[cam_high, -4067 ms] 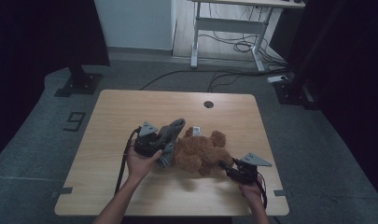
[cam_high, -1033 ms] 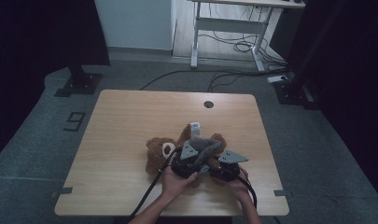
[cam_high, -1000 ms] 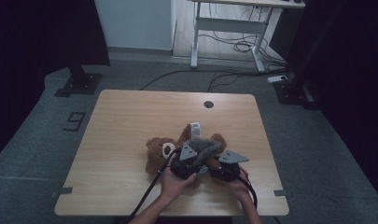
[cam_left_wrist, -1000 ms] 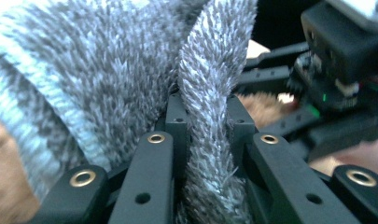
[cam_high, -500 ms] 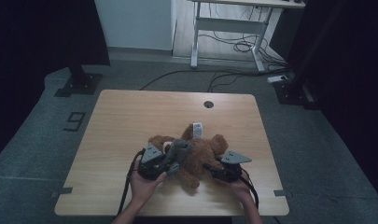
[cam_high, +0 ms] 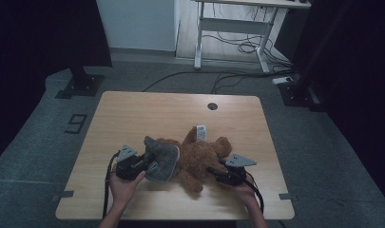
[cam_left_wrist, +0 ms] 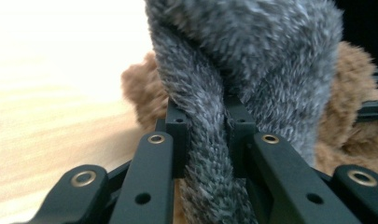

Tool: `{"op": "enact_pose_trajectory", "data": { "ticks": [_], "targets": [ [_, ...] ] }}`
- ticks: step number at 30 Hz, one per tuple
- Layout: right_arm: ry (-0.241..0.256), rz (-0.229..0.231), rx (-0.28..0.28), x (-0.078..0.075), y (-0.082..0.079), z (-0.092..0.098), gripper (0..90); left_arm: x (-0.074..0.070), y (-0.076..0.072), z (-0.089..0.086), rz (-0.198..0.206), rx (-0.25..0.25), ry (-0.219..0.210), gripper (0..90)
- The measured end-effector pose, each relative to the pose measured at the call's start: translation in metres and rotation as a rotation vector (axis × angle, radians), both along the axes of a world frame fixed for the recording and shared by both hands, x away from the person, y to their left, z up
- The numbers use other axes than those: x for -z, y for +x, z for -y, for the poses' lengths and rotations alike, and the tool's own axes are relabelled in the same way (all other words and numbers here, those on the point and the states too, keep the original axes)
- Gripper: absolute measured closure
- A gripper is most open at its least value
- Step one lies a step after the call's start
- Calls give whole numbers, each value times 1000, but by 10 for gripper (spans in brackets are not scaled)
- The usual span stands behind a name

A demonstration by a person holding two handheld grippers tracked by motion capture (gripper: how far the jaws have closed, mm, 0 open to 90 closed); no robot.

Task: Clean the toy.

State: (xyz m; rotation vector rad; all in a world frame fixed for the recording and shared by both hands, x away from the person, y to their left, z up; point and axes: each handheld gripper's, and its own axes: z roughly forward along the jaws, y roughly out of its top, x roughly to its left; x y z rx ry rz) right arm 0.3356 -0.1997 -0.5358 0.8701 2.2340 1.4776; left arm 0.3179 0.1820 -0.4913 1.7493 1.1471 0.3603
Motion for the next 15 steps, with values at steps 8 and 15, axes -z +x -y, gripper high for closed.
{"op": "enact_pose_trajectory", "data": {
  "ticks": [8, 15],
  "targets": [
    [6, -9, -2, 1, 0, 1, 539, 12, 2, -14, -44, -37, 27, 760],
    [16, -19, 3, 1, 1, 2, 538, -5, -7, -8, 6, -20, 24, 761]
  ]
}}
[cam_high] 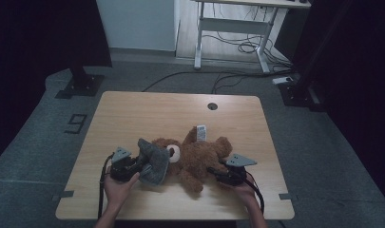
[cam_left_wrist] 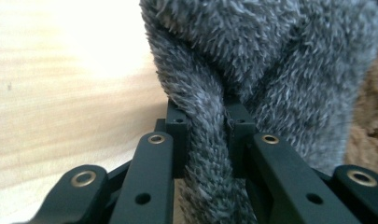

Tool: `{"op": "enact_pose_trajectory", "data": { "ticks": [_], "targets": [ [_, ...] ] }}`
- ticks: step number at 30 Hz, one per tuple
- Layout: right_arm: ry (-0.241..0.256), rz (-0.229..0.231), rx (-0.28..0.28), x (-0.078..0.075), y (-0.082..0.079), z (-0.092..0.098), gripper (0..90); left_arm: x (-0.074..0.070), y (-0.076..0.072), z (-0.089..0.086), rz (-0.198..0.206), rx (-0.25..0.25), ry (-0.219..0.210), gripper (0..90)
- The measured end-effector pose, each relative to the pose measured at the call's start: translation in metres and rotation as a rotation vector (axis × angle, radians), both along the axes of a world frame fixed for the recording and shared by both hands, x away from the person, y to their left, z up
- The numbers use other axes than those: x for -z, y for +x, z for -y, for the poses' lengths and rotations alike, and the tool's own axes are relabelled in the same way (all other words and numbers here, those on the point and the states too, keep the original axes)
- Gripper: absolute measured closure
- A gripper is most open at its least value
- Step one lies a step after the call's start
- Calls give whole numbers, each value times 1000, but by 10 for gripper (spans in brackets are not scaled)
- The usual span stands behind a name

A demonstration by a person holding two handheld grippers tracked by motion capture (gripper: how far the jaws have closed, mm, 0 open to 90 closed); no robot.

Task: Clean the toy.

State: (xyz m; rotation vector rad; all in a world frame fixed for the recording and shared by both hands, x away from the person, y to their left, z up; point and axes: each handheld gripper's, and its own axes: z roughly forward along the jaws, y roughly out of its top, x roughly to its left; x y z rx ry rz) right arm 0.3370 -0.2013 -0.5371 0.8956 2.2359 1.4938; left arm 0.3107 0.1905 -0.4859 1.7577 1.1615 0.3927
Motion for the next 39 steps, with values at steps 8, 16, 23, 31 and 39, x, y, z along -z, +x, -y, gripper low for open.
{"op": "enact_pose_trajectory", "data": {
  "ticks": [8, 16, 23, 31, 39],
  "targets": [
    [6, -3, 6, 0, 0, 0, 538, -42, -2, 57, 90, 139, -12, 761],
    [14, -7, 6, 1, 1, 0, 537, -50, 0, 139, 83, 296, -5, 761],
    [13, -5, 7, 1, 0, 0, 537, -28, 10, 191, 20, 355, 70, 761],
    [8, -2, 6, 2, 0, 0, 537, -13, 11, 182, 18, 326, 105, 766],
    [12, -3, 5, 2, 0, 0, 536, -19, 9, 154, 35, 270, 105, 766]
  ]
}}
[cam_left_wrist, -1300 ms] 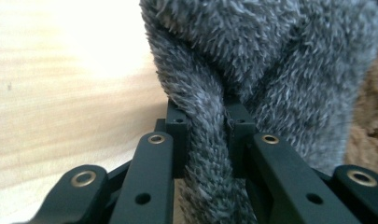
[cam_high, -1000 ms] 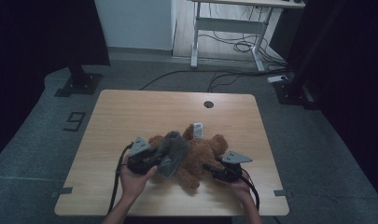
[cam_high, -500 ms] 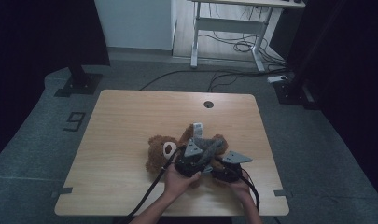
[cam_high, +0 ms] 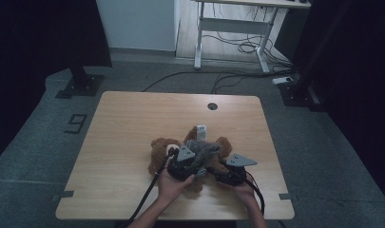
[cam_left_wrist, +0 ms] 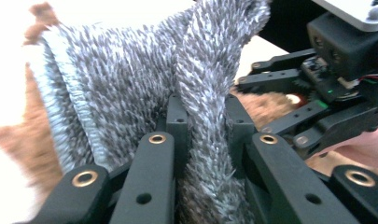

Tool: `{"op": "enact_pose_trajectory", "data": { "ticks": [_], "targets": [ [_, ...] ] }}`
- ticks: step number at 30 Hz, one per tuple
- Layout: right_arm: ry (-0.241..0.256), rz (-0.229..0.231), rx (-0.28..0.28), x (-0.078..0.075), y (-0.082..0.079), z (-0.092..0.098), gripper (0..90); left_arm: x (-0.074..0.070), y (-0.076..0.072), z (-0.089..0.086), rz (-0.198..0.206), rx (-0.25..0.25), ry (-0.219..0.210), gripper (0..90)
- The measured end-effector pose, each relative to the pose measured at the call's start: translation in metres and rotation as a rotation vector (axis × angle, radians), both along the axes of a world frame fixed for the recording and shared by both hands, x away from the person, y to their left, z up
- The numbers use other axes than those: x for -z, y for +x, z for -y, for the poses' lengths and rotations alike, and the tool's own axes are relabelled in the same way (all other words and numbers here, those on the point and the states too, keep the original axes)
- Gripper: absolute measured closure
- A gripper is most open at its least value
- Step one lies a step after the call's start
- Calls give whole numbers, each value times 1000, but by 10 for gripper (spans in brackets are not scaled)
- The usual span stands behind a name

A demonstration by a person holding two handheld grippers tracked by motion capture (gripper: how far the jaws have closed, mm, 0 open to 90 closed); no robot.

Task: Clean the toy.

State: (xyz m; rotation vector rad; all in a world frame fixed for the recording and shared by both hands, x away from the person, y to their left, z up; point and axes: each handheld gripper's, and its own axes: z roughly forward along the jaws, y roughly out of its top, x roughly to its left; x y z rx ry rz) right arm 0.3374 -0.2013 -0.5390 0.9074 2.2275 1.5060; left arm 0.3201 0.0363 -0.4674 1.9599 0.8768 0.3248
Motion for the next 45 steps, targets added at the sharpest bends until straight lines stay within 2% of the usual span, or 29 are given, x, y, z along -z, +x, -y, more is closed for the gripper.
{"op": "enact_pose_trajectory", "data": {
  "ticks": [3, 4, 5, 8, 9, 10, 14, 20, 25, 28, 29, 30, 32, 36, 39, 43, 45],
  "targets": [
    [3, -1, -2, 0, 0, 0, 536, 0, 2, -19, 3, -46, -2, 765],
    [3, -1, -3, 0, 0, 1, 536, -1, 3, -33, 5, -75, -12, 765],
    [3, -1, -3, 0, 0, 1, 536, -1, 3, -33, 5, -75, -12, 764],
    [5, 1, -2, 0, 0, 0, 535, -4, 0, -58, 3, -96, -51, 765],
    [5, 1, -2, 0, 0, 0, 535, -4, 0, -58, 3, -96, -51, 765],
    [6, 1, -1, 0, 0, 0, 535, -6, -3, -68, 15, -107, -57, 765],
    [7, 0, -1, 0, 0, 0, 534, -8, -6, -82, 31, -134, -54, 763],
    [7, -1, -1, 0, 0, 0, 534, -2, -3, -116, 9, -207, -64, 762],
    [6, -2, -1, 0, 0, 0, 534, 6, 0, -130, -10, -243, -55, 763],
    [6, -2, -1, 0, 0, 0, 534, 18, 4, -142, -41, -277, -46, 763],
    [6, -2, -1, 0, 0, 0, 534, 18, 4, -142, -41, -277, -46, 763],
    [7, -2, -1, 0, 0, 0, 534, 23, 6, -148, -60, -291, -50, 763],
    [7, -2, -1, 0, 0, 0, 534, 25, 7, -150, -63, -300, -47, 763],
    [9, -4, 0, 0, 0, 1, 534, 30, 11, -155, -49, -338, 17, 763],
    [9, -5, 0, 0, 0, 1, 533, 32, 14, -160, -51, -362, 42, 764],
    [13, -7, 1, 1, 0, 1, 533, 33, 17, -171, -63, -387, 39, 765],
    [14, -7, 1, 1, 0, 1, 533, 32, 17, -175, -71, -390, 21, 765]
  ]
}}
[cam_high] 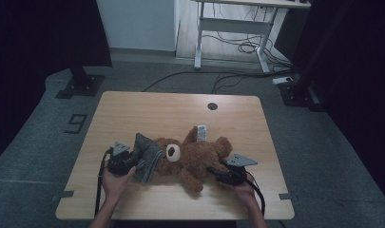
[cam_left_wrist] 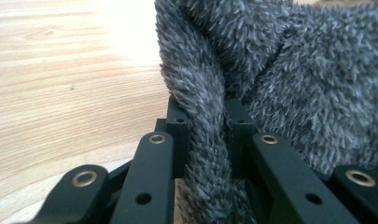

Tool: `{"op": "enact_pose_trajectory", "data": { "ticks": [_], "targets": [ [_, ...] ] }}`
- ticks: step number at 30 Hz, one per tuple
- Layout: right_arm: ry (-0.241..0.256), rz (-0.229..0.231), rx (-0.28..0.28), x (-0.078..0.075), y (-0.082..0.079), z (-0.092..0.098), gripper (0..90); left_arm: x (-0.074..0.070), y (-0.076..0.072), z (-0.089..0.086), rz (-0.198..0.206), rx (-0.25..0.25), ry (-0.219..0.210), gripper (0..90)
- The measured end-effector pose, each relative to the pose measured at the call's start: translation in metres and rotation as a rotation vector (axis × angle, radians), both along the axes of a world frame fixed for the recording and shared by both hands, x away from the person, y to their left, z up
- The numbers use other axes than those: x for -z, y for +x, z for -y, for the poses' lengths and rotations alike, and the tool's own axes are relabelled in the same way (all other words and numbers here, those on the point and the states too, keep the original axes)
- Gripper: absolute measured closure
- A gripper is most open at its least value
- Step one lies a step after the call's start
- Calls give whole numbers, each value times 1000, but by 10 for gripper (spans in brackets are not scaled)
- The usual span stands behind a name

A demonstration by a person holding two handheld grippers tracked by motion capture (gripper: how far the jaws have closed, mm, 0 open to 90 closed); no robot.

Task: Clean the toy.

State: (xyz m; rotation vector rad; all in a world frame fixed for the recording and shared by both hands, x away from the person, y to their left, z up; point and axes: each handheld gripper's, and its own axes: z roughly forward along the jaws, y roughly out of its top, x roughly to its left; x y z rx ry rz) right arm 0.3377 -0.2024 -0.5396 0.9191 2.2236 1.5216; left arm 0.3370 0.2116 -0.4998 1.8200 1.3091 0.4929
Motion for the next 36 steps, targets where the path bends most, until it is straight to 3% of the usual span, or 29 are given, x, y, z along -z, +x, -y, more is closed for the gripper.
{"op": "enact_pose_trajectory", "data": {
  "ticks": [4, 5, 6, 7, 8, 9, 10, 11, 12, 14, 16, 17, 18, 25, 27, 30, 34, 36],
  "targets": [
    [0, 0, 1, 0, 0, 0, 533, -11, -1, -5, 14, 3, -24, 764],
    [0, -2, 1, 0, 0, 0, 533, -23, -1, -7, 41, 6, -36, 765],
    [0, -2, 1, 0, 0, 0, 533, -23, -1, -7, 41, 6, -36, 765],
    [1, -2, 1, 0, 0, 0, 533, -37, -1, -7, 66, 14, -62, 766],
    [1, -2, 1, 0, 0, 0, 533, -37, -1, -7, 66, 14, -62, 766],
    [3, -3, 2, 0, 0, 0, 533, -51, -2, -2, 83, 39, -92, 766],
    [3, -3, 2, 0, 0, 0, 533, -51, -2, -2, 83, 39, -92, 766],
    [3, -2, 4, 0, 1, 0, 533, -58, -2, 4, 88, 63, -94, 766],
    [2, -1, 5, 0, 1, 0, 532, -66, -3, 21, 99, 106, -65, 766],
    [1, 0, 6, 0, 1, 0, 532, -69, -3, 28, 103, 121, -61, 766],
    [1, 2, 9, 0, 0, -1, 532, -74, -1, 45, 104, 162, -59, 766],
    [-5, 7, 15, 0, 0, -1, 533, -78, 3, 63, 99, 201, -68, 766],
    [-5, 7, 15, 0, 0, -1, 533, -78, 3, 63, 99, 201, -68, 766],
    [-49, 47, 54, -1, 0, -7, 546, -88, 12, 133, 117, 321, -33, 766],
    [-79, 86, 77, -2, 1, -10, 556, -89, 18, 160, 115, 356, -17, 766],
    [-100, 113, 93, -2, 1, -13, 560, -88, 22, 174, 115, 374, -10, 766],
    [-130, 152, 128, -1, 2, -18, 569, -78, 33, 191, 76, 384, -28, 765],
    [-142, 169, 139, -1, 2, -19, 571, -69, 36, 198, 57, 391, 20, 765]
  ]
}}
